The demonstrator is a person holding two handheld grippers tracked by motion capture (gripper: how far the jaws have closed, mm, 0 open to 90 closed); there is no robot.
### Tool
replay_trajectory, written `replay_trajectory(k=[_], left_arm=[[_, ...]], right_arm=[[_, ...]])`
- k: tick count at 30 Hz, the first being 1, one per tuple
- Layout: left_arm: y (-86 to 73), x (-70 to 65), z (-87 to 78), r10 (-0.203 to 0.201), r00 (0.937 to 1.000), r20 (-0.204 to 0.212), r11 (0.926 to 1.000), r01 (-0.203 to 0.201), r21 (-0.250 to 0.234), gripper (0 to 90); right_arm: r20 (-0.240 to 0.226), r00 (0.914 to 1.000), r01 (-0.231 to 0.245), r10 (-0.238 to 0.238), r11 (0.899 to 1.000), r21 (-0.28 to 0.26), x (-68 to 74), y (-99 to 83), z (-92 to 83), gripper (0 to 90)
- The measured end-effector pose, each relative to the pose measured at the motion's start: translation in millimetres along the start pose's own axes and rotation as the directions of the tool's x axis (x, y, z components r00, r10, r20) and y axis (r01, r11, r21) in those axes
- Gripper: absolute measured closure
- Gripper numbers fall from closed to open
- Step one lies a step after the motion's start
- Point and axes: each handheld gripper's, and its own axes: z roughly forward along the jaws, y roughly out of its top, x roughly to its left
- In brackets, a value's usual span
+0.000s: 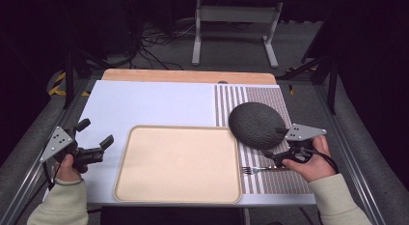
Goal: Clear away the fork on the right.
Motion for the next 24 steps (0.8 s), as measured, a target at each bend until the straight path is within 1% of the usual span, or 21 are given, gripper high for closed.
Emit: replay_trajectory(k=[3, 4, 5, 8, 12, 18, 24], left_arm=[[0.1, 0.0, 0.0, 0.000, 1.0000, -0.001, 1.0000, 0.000, -0.001, 0.0], [0.1, 0.1, 0.0, -0.001, 1.0000, -0.001, 1.0000, 0.001, -0.001, 0.0], [0.2, 0.2, -0.1, -0.001, 1.0000, -0.001, 1.0000, 0.001, 0.001, 0.0], [0.2, 0.4, -0.2, -0.001, 1.0000, -0.002, 1.0000, 0.001, 0.002, 0.0], [0.2, 0.3, -0.1, 0.001, 1.0000, -0.001, 1.0000, -0.001, 0.005, 0.0], [0.1, 0.5, -0.1, 0.001, 1.0000, -0.001, 1.0000, -0.001, 0.006, 0.0], [0.0, 0.8, -0.2, 0.001, 1.0000, -0.002, 1.0000, -0.001, 0.004, 0.0]], right_arm=[[-0.015, 0.9995, 0.028, -0.027, 0.998, 0.060, -0.8, 1.1, 2.0, 8.0], [-0.015, 0.9995, 0.028, -0.027, 0.998, 0.060, -0.8, 1.1, 2.0, 8.0], [-0.019, 0.9992, 0.035, -0.034, 0.996, 0.081, -1.0, 1.7, 2.3, 8.1], [-0.032, 0.9985, 0.049, -0.045, 0.993, 0.111, -1.8, 2.5, 2.8, 8.0], [-0.050, 0.9970, 0.066, -0.059, 0.986, 0.155, -2.7, 3.5, 3.4, 8.2], [-0.076, 0.9903, 0.131, -0.117, 0.963, 0.237, -2.5, 6.4, 6.3, 9.2], [-0.101, 0.9859, 0.157, -0.133, 0.946, 0.283, -2.6, 8.5, 10.6, 9.3]])
